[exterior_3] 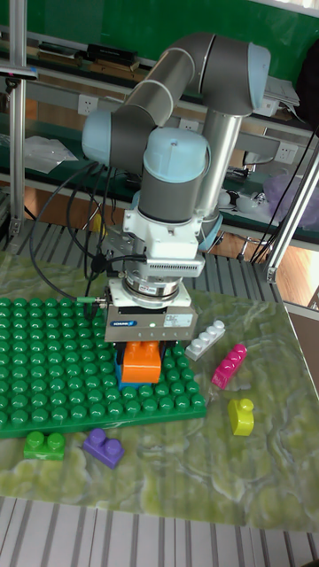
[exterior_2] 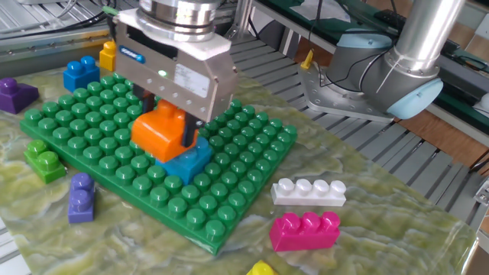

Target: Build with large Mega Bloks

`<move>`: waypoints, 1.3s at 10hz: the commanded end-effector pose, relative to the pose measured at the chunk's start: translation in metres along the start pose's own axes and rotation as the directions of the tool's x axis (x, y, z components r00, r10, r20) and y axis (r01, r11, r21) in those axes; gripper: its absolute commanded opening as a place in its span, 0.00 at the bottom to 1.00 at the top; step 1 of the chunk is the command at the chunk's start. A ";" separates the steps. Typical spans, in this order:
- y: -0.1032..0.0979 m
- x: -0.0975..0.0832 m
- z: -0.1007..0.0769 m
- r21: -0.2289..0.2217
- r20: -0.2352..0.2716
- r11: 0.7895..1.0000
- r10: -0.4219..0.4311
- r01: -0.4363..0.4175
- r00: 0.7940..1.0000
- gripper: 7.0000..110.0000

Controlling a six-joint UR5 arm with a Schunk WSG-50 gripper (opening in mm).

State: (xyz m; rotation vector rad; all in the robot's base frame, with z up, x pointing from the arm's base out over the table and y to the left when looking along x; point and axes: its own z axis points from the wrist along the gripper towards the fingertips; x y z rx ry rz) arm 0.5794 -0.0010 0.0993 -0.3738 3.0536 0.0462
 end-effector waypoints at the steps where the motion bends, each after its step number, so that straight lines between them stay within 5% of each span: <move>1: 0.014 0.015 -0.002 -0.020 0.002 1.000 -0.019 0.019 1.000 0.00; 8: 0.003 0.015 0.021 0.018 0.031 0.998 -0.055 0.055 0.998 0.00; 13: 0.001 0.025 0.021 0.027 -0.003 0.997 -0.068 0.068 0.998 0.00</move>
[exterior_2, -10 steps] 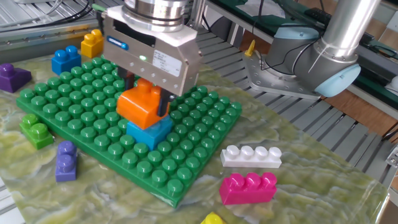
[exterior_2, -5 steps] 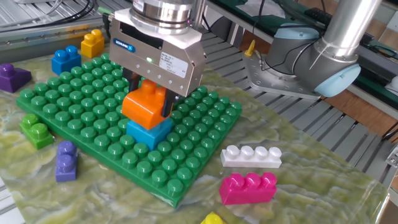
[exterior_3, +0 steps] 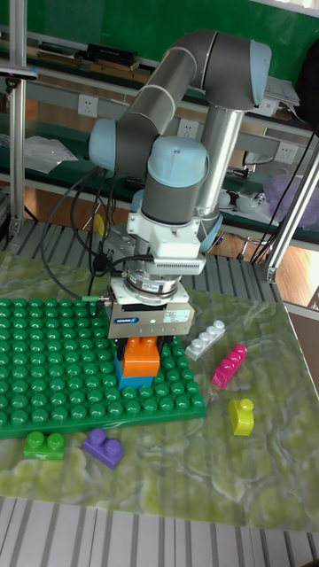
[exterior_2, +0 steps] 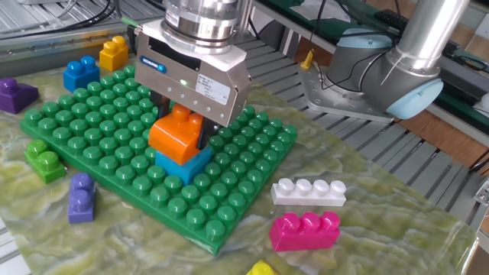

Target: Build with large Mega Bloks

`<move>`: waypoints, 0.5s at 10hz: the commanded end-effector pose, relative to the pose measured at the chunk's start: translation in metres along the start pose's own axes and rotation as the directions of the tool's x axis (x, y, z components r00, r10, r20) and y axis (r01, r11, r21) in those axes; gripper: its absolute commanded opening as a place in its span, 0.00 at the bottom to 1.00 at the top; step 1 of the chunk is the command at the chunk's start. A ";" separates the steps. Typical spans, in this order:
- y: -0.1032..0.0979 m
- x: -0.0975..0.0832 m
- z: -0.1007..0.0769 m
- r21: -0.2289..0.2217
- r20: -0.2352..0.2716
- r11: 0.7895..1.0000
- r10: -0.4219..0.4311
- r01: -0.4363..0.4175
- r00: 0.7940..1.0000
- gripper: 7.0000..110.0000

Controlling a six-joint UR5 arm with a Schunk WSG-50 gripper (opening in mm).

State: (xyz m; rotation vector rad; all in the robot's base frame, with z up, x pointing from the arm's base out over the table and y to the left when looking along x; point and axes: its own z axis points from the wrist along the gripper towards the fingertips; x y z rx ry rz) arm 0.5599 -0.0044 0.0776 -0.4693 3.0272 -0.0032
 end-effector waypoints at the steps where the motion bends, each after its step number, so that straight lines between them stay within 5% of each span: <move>1: 0.002 0.007 0.000 -0.009 -0.022 1.000 -0.015 0.015 1.000 0.00; 5: 0.006 0.013 -0.007 -0.014 -0.055 1.000 -0.028 0.027 0.998 0.00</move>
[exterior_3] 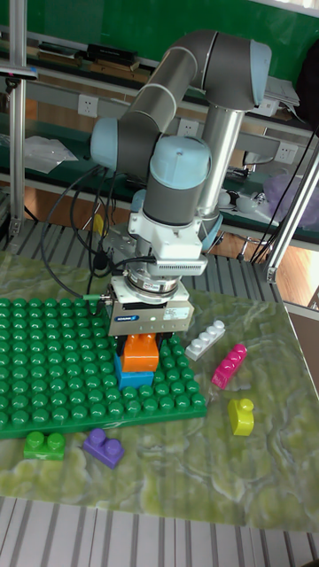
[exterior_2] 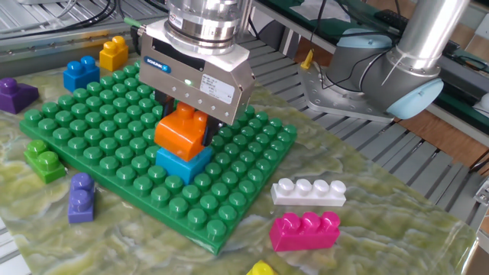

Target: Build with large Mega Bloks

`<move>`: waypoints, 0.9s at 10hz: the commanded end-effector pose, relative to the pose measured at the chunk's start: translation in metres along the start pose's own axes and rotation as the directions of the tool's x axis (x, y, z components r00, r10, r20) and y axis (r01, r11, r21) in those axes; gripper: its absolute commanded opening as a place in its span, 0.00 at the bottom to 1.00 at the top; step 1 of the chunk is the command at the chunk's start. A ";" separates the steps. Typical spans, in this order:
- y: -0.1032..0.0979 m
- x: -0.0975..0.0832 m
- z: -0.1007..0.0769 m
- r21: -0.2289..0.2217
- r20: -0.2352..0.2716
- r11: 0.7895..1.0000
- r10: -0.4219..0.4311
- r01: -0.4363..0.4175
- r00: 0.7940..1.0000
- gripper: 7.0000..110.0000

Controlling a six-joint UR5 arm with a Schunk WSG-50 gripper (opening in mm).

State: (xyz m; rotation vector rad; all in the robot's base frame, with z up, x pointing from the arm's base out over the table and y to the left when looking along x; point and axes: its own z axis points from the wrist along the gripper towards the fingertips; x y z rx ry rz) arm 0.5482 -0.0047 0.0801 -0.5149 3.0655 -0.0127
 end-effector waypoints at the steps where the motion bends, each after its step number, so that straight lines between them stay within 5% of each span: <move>1: 0.002 0.002 -0.003 -0.010 -0.010 1.000 -0.004 0.004 1.000 0.00; 9: 0.000 -0.007 -0.001 -0.014 0.021 1.000 -0.010 0.010 1.000 0.00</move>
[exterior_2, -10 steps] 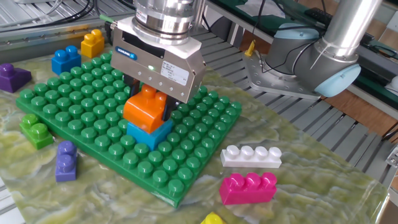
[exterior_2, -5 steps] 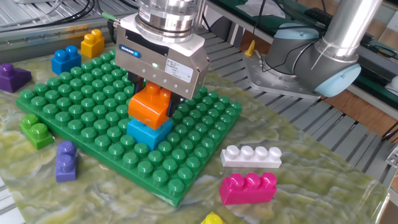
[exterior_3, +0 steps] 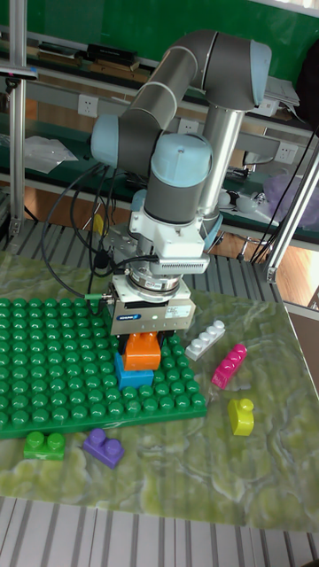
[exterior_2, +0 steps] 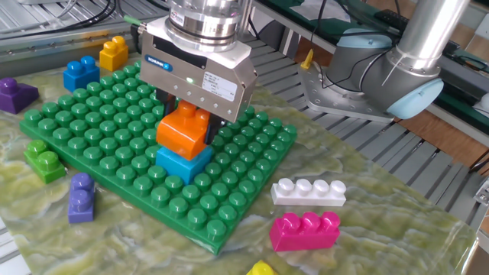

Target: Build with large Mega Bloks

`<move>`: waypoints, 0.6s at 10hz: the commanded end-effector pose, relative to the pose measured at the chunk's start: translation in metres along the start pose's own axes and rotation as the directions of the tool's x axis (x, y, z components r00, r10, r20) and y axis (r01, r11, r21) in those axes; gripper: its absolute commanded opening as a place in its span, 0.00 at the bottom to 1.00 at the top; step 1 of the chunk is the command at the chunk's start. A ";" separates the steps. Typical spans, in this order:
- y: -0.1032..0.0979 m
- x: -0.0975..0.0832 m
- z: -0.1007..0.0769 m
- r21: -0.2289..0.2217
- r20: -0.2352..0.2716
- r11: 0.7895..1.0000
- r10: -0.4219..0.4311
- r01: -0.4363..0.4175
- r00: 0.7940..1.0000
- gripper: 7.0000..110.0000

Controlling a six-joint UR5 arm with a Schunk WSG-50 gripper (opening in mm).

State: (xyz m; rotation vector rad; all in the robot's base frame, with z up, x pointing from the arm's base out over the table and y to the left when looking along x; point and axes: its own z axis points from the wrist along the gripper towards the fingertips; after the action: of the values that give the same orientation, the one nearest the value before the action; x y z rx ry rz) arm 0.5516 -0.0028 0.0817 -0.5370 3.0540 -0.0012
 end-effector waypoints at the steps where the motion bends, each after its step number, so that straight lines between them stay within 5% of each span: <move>1: -0.002 -0.003 0.003 -0.007 0.012 1.000 0.002 -0.002 1.000 0.00; 6: 0.000 -0.002 0.008 -0.005 0.009 1.000 0.004 -0.004 1.000 0.00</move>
State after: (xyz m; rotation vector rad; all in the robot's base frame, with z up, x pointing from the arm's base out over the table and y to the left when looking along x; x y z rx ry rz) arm 0.5527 -0.0035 0.0749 -0.5407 3.0493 -0.0032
